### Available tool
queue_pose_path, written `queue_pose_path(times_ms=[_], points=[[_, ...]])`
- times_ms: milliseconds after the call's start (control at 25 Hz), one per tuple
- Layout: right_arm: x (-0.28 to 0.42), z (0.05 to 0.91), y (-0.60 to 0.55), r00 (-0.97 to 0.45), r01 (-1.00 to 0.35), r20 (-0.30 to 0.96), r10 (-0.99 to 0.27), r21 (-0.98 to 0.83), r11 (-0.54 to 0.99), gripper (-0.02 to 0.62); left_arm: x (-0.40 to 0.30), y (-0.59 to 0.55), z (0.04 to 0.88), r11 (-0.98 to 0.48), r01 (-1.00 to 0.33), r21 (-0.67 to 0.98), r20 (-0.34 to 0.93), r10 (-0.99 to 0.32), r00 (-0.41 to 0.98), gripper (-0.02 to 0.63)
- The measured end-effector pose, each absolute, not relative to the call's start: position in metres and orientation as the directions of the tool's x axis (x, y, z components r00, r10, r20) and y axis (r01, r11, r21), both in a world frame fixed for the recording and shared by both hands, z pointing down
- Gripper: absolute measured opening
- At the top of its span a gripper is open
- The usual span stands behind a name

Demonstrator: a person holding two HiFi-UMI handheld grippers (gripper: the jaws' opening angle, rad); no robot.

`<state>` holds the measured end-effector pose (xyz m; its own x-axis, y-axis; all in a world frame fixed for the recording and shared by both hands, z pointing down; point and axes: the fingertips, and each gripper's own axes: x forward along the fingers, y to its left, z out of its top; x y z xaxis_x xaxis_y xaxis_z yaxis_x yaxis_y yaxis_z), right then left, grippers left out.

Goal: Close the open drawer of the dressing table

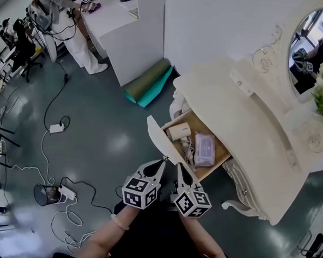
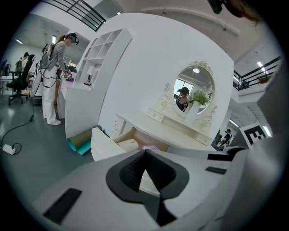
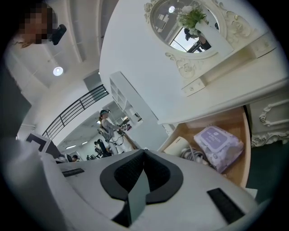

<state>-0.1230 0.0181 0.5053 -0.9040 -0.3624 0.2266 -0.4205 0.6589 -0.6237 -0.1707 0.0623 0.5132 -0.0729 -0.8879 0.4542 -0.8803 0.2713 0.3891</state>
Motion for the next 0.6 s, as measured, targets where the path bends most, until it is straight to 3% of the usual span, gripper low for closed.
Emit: queue_pose_path(times_ms=[600], points=[[-0.171,0.551,0.013,-0.833,-0.547,0.343,-0.433,-0.629,0.553,0.015,-0.229,0.053,0.561,0.204,-0.900,0.385,0.569,-0.820,0.058,0.025]])
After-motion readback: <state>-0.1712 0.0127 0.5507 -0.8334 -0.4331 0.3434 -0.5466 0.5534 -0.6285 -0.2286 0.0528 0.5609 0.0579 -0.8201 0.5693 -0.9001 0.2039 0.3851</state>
